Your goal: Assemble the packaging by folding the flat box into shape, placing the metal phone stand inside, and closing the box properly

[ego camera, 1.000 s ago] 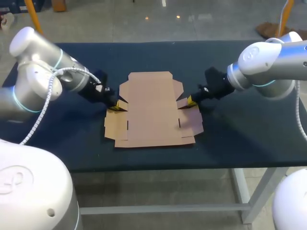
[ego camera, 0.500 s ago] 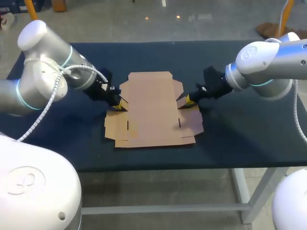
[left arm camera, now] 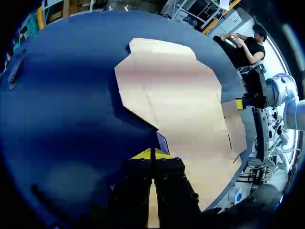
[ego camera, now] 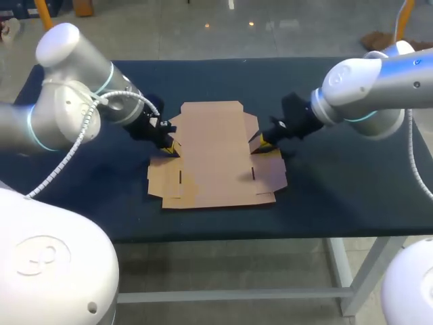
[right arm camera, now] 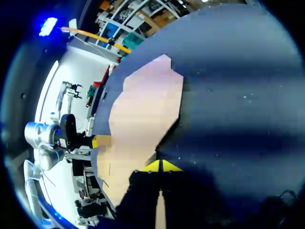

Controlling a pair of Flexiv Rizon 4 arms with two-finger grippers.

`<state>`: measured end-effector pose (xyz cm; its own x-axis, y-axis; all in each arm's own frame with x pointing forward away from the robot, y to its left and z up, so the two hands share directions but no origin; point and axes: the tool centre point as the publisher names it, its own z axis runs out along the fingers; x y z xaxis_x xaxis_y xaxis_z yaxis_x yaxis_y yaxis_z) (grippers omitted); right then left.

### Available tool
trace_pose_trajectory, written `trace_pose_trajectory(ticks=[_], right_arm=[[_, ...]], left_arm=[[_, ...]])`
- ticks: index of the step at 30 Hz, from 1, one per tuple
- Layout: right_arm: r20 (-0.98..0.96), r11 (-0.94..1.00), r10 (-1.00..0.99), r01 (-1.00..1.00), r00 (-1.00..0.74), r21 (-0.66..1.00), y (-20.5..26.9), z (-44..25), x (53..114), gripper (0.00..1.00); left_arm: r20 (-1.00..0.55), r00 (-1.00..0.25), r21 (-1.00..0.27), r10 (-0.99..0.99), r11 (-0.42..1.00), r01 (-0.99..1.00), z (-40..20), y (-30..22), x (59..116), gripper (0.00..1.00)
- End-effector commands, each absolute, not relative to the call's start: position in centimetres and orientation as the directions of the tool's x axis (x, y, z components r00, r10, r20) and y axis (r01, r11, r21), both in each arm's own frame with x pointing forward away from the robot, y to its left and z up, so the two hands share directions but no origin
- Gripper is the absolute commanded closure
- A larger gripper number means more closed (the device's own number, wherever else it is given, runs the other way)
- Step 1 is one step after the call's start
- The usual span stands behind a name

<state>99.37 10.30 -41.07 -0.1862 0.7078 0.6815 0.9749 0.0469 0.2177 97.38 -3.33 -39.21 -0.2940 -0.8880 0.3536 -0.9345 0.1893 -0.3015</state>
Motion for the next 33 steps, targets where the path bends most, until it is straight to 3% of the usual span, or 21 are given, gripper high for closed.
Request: trace_pose_trajectory(ticks=[1,33], right_arm=[[0.651,0.035,0.738,0.973,-0.178,0.227,10.9,-40.6,98.8,1.00],[0.543,-0.014,0.834,0.978,-0.104,0.209,12.8,-40.5,98.8,1.00]], left_arm=[[0.315,-0.290,-0.304,-0.904,0.193,-0.933,-38.9,-3.9,97.3,1.00],[0.202,-0.296,-0.322,-0.934,0.222,-0.920,-39.1,-6.6,97.0,1.00]])
